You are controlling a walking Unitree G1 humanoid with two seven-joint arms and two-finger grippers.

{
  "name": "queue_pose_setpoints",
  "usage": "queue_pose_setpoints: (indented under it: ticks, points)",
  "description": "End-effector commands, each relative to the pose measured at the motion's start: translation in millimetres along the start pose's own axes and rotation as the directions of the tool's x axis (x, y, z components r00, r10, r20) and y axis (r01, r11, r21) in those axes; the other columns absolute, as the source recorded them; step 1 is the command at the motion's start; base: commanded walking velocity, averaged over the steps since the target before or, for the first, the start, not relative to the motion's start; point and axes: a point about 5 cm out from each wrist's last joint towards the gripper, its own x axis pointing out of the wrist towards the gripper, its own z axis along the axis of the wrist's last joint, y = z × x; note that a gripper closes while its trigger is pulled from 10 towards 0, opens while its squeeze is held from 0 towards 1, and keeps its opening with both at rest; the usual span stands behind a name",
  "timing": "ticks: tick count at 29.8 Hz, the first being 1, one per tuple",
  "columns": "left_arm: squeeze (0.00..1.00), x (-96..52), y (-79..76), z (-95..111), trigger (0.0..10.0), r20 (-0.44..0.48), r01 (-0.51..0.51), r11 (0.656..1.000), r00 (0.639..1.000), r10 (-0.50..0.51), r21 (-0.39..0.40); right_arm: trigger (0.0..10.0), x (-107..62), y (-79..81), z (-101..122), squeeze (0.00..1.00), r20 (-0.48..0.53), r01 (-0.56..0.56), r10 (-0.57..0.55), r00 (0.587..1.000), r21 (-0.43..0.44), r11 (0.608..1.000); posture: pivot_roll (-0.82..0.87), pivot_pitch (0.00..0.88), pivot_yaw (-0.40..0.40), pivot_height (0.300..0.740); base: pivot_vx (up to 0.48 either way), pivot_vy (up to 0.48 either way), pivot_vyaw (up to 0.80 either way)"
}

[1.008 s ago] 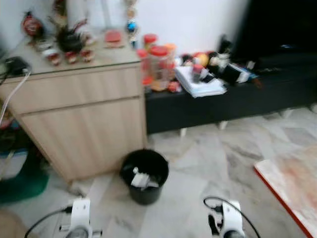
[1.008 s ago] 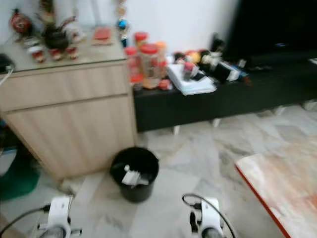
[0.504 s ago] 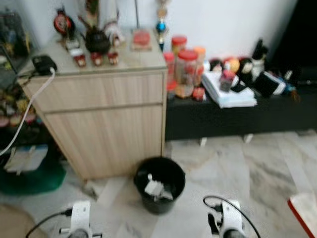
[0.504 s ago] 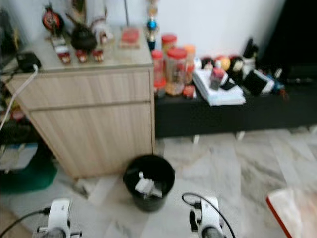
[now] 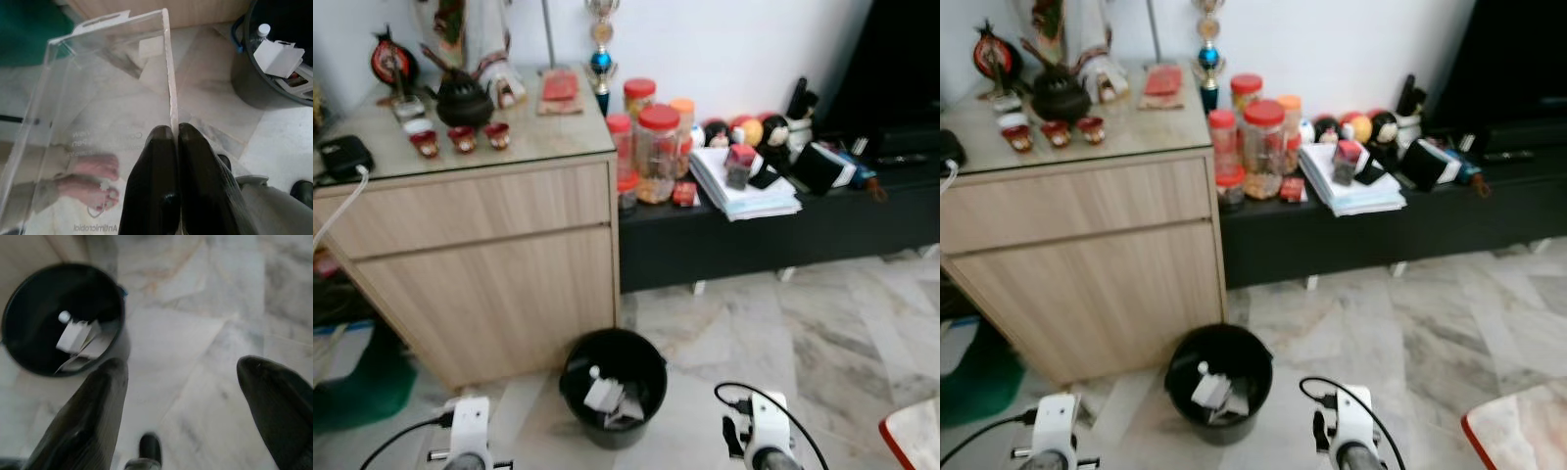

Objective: Picking trash to rubbish bin

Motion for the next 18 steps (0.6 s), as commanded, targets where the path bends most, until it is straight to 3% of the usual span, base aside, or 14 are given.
queue_pose_setpoints:
  ticks: [1,9,12,18]
  points:
    - [0.00,0.1,0.6,-0.4,10.0,-0.006,-0.001,1.000,1.000,0.001,0.012,10.0,1.2,0.9,4.6,0.00,0.014,-0.005,0.005,1.000,-0.006,1.000,-0.02,0.000,-0.003,0.740,0.322,0.000,0.00]
    - [0.00,0.2,0.1,0.3,10.0,-0.005,0.000,1.000,1.000,0.000,0.013,10.0,1.2,1.3,5.0,0.00,0.016,-0.009,0.010,1.000,-0.003,1.000,-0.02,0.000,-0.003,0.740,0.322,0.000,0.00]
    - [0.00,0.4,-0.2,1.1,10.0,-0.003,0.001,1.000,1.000,-0.001,0.012,10.0,1.4,2.1,5.5,0.00,0.015,-0.015,0.016,1.000,-0.040,0.999,-0.02,0.000,-0.003,0.740,0.321,0.000,0.00]
    - [0.00,0.4,-0.2,1.2,10.0,-0.002,0.001,1.000,1.000,0.000,0.012,10.0,1.2,1.5,4.8,0.00,0.016,-0.003,0.004,1.000,-0.027,1.000,-0.02,0.006,-0.006,0.740,0.322,0.000,0.57]
